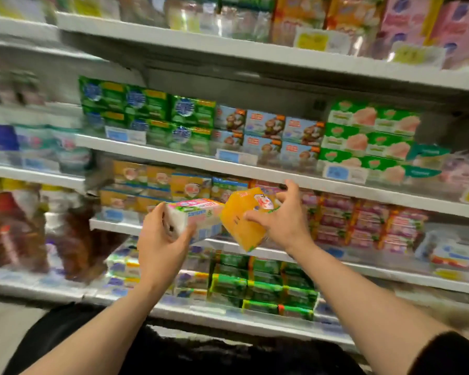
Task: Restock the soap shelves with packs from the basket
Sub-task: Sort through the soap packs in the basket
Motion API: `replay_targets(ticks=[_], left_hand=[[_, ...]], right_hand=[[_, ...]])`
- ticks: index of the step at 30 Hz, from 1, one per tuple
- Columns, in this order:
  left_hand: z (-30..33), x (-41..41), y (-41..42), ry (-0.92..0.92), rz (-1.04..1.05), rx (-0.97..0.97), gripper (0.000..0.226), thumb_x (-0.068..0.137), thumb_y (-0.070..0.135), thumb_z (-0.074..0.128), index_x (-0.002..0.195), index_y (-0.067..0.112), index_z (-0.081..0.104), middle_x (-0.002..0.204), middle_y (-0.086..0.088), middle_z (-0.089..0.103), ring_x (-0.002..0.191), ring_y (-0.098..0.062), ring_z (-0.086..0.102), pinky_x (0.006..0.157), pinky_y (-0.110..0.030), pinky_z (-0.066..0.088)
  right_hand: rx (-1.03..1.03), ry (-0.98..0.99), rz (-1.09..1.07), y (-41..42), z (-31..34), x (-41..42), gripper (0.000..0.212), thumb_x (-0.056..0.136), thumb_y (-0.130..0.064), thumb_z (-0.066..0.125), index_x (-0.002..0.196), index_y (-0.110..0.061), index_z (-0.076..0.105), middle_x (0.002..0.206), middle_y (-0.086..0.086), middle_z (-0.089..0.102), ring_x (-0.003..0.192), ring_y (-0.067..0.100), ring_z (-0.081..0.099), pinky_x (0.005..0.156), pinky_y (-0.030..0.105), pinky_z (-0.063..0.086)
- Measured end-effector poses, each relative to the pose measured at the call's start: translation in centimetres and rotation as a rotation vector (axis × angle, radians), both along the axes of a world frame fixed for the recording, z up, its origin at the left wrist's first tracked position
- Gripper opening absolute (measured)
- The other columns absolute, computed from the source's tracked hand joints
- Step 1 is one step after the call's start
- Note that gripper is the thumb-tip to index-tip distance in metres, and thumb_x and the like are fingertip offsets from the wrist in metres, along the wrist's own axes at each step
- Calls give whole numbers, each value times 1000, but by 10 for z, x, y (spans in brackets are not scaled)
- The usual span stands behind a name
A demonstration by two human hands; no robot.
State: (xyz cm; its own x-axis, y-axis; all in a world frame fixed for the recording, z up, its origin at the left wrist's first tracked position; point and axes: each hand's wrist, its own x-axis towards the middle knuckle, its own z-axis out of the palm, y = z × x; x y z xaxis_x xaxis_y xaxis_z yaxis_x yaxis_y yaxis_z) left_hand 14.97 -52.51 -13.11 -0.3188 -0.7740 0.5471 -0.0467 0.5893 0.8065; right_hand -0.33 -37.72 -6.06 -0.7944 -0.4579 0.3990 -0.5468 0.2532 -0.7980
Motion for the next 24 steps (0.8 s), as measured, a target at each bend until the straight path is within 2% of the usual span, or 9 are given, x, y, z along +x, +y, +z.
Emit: replay_targets(ticks=[2, 5, 7, 9, 13, 17, 19, 21, 24], left_hand=[[5, 27, -29, -1, 104, 12, 55, 80, 41, 74, 120, 8, 57, 108, -7, 62, 98, -25, 59, 78, -34, 44], [8, 61, -72, 9, 227, 23, 48, 74, 50, 61, 103, 12, 59, 95, -6, 62, 88, -26, 58, 72, -36, 43], [6, 80, -101, 37, 300, 93, 41, 74, 49, 62, 94, 14, 57, 89, -6, 62, 85, -28, 59, 71, -38, 46], [3, 94, -125, 68, 366, 183, 32, 79, 39, 71, 91, 14, 56, 86, -3, 61, 82, -28, 58, 69, -37, 43], [-3, 100, -162, 103, 445, 359, 29, 79, 31, 74, 89, 13, 54, 86, -2, 58, 82, -25, 54, 70, -32, 34], [-11, 97, -196, 133, 464, 407, 40, 79, 45, 72, 92, 11, 55, 93, -7, 63, 88, -30, 58, 80, -42, 47], [-11, 93, -210, 128, 455, 428, 42, 79, 46, 72, 96, 12, 55, 98, -8, 63, 93, -31, 58, 87, -46, 47], [-12, 89, -222, 143, 433, 461, 41, 78, 46, 73, 96, 14, 53, 97, -6, 61, 94, -31, 57, 90, -49, 45], [-13, 86, -238, 144, 402, 482, 39, 76, 38, 76, 100, 15, 56, 97, -4, 63, 96, -31, 58, 89, -47, 45]], right_hand=[[-35, -34, 35, -54, 0, 19, 105, 60, -28, 90, 144, -11, 29, 128, 10, 49, 117, 26, 50, 87, 27, 38], [-27, -80, 55, -128, -4, 44, 81, 56, -39, 89, 122, -14, 51, 110, 7, 56, 104, 26, 55, 87, 34, 46], [-6, -121, 79, -174, -6, 61, 56, 57, -44, 87, 99, -16, 62, 100, 5, 62, 96, 24, 59, 82, 34, 48], [21, -174, 114, -214, -9, 78, 45, 57, -48, 85, 85, -19, 63, 95, 5, 66, 93, 23, 62, 79, 34, 49], [83, -214, 228, -270, -22, 109, 78, 35, -67, 76, 95, -18, 67, 109, 9, 63, 97, 24, 62, 83, 36, 53], [152, -132, 367, -294, -29, 118, 85, 53, -29, 92, 127, -15, 52, 118, 0, 39, 105, 14, 48, 99, 36, 46], [184, -94, 417, -303, -29, 114, 92, 52, -22, 93, 131, -16, 45, 124, 2, 36, 112, 15, 47, 103, 37, 43], [209, -79, 437, -313, -26, 113, 97, 43, -27, 94, 127, -17, 46, 128, 4, 41, 113, 18, 51, 99, 39, 47], [148, -63, 314, -332, -24, 104, 114, 25, -47, 86, 127, -17, 43, 122, 3, 51, 109, 21, 55, 90, 44, 53]])
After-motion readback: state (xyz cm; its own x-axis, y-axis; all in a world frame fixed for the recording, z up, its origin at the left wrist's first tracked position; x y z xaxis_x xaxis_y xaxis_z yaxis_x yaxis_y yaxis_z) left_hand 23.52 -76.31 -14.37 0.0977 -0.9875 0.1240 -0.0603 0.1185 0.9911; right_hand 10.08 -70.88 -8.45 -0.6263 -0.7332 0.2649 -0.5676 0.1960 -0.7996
